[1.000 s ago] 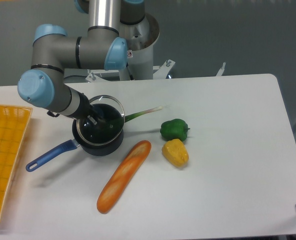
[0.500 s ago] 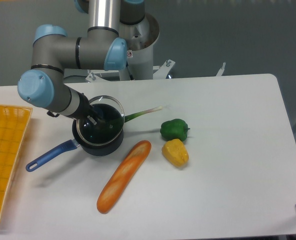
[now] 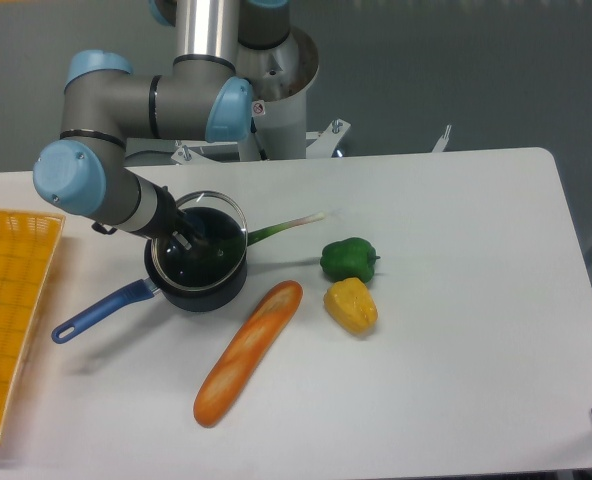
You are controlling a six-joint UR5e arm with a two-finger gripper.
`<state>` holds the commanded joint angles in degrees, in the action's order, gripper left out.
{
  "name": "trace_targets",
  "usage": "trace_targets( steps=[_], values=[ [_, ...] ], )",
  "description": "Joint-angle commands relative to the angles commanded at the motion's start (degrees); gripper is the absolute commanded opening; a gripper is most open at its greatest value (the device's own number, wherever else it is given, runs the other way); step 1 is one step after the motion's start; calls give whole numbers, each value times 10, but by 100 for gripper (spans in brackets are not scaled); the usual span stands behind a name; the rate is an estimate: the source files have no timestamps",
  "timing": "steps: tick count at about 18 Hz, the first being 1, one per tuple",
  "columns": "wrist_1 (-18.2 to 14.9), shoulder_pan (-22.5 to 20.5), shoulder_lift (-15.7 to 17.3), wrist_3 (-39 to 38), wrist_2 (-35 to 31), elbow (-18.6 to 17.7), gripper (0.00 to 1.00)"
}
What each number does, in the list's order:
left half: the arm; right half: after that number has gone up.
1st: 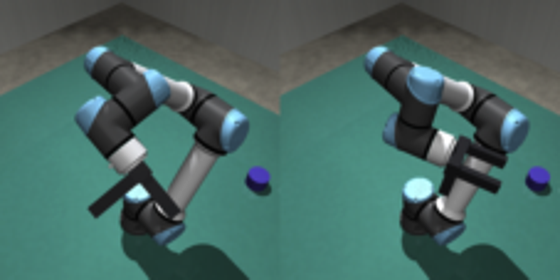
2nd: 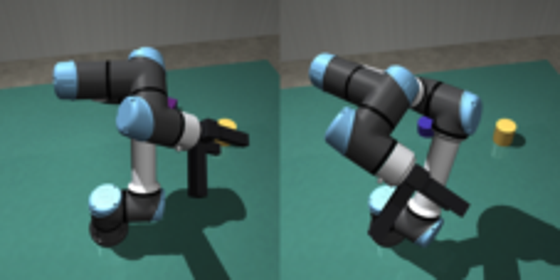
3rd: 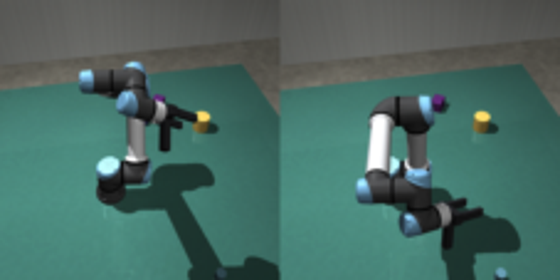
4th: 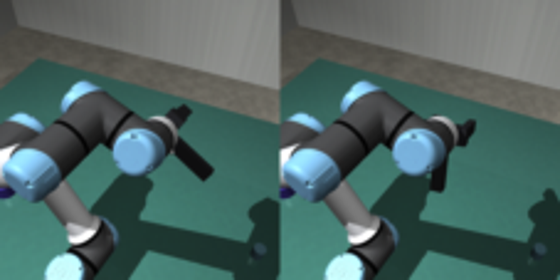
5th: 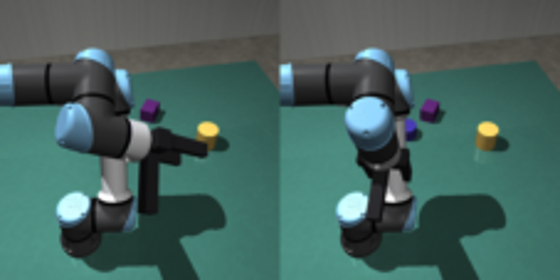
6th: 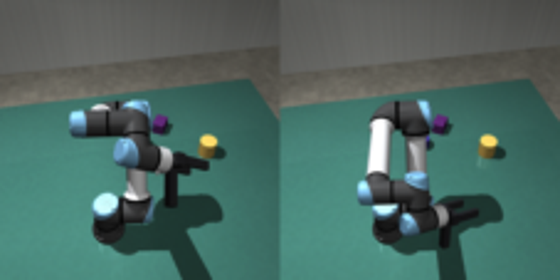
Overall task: Close the pot lid
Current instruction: 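Lower the glass lid onto the saucepan rim beside the green onion, then press and adjust the lid to seat it on the saucepan rim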
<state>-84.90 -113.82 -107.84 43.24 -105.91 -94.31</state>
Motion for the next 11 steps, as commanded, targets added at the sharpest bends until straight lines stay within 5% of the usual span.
trace_targets(
  steps=[11],
  values=[
    [1, 1, -6, -4, -2, 0, 49]
  ],
)
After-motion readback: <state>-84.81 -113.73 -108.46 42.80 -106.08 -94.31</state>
